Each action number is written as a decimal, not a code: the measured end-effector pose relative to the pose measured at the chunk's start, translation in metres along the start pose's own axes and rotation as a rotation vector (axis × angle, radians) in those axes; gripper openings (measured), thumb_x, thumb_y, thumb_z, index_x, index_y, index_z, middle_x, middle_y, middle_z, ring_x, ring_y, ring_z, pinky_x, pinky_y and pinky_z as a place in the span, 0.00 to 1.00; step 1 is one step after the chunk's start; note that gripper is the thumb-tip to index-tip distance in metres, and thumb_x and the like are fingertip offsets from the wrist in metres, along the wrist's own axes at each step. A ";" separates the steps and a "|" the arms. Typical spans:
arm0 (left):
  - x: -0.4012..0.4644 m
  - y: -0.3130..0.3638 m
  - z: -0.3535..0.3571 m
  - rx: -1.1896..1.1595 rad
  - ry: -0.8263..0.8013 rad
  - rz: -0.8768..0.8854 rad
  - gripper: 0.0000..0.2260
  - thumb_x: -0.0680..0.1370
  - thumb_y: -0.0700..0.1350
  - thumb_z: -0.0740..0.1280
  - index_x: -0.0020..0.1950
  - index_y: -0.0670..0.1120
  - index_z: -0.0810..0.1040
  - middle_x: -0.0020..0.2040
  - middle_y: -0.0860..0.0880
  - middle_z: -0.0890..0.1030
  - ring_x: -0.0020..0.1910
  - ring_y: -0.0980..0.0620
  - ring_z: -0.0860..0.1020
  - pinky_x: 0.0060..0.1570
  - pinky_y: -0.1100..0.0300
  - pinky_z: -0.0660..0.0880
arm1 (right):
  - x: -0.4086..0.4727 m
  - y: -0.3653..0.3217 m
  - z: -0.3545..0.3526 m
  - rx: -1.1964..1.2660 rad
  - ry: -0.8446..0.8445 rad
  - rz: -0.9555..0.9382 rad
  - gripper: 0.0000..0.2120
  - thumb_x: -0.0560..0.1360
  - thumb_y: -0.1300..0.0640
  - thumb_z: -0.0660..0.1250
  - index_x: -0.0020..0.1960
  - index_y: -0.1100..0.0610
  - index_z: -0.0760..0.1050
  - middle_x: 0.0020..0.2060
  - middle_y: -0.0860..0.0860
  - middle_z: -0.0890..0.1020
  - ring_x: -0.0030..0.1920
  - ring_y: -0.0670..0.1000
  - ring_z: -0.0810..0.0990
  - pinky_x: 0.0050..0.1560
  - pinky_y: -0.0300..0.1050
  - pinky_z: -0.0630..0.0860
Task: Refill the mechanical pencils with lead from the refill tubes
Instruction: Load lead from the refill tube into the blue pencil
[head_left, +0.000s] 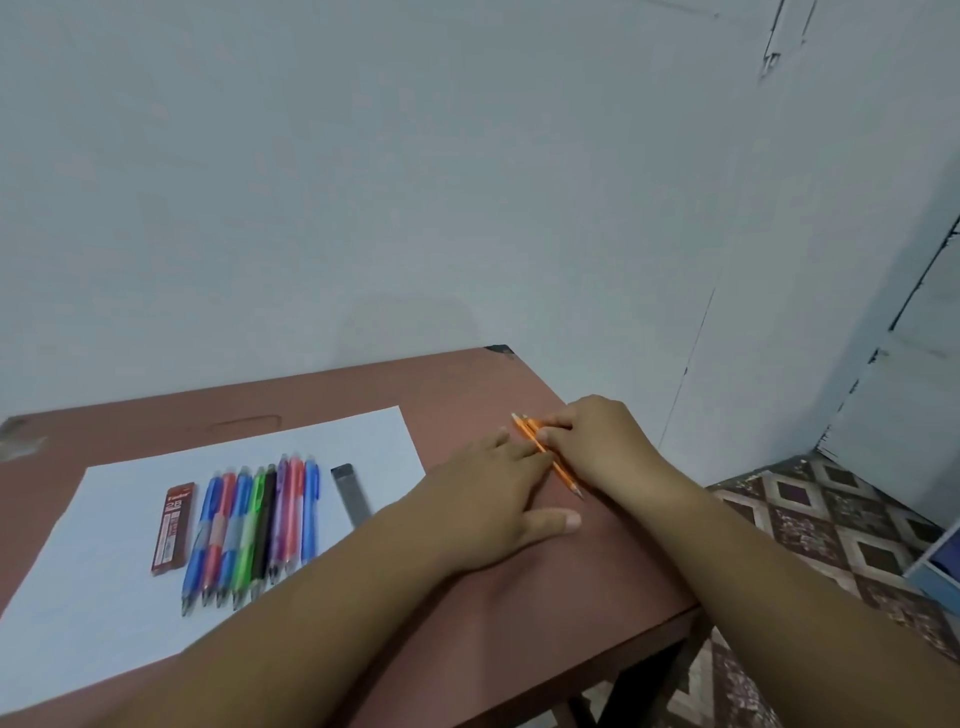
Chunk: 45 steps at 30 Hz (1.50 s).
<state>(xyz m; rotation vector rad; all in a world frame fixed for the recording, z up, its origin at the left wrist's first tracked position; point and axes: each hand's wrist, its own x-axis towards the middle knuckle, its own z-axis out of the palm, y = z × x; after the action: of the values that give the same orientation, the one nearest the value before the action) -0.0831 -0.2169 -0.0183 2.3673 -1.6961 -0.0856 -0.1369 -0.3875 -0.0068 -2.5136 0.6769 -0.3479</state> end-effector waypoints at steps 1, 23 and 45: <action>-0.003 -0.003 0.000 0.005 0.000 0.000 0.30 0.79 0.69 0.56 0.78 0.56 0.63 0.78 0.56 0.65 0.77 0.48 0.59 0.75 0.48 0.61 | 0.000 -0.001 0.002 -0.021 -0.010 -0.004 0.13 0.81 0.52 0.66 0.64 0.50 0.82 0.55 0.51 0.84 0.50 0.48 0.80 0.47 0.38 0.70; -0.049 -0.040 -0.035 0.023 -0.049 -0.167 0.31 0.78 0.69 0.55 0.74 0.51 0.70 0.76 0.53 0.69 0.77 0.53 0.60 0.72 0.56 0.61 | -0.012 -0.020 0.008 -0.099 0.035 -0.131 0.17 0.83 0.50 0.60 0.53 0.59 0.84 0.45 0.57 0.83 0.44 0.55 0.82 0.45 0.47 0.78; -0.232 -0.140 -0.065 -0.029 -0.027 -0.565 0.43 0.63 0.85 0.48 0.76 0.71 0.51 0.77 0.70 0.47 0.77 0.65 0.50 0.75 0.62 0.51 | -0.032 -0.133 0.056 -0.151 -0.627 -0.544 0.59 0.65 0.32 0.77 0.80 0.34 0.38 0.79 0.40 0.55 0.78 0.45 0.53 0.74 0.50 0.60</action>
<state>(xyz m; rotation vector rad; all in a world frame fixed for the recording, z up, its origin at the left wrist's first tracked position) -0.0184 0.0536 -0.0054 2.7546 -0.9766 -0.2325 -0.0905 -0.2486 0.0145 -2.6955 -0.2364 0.3221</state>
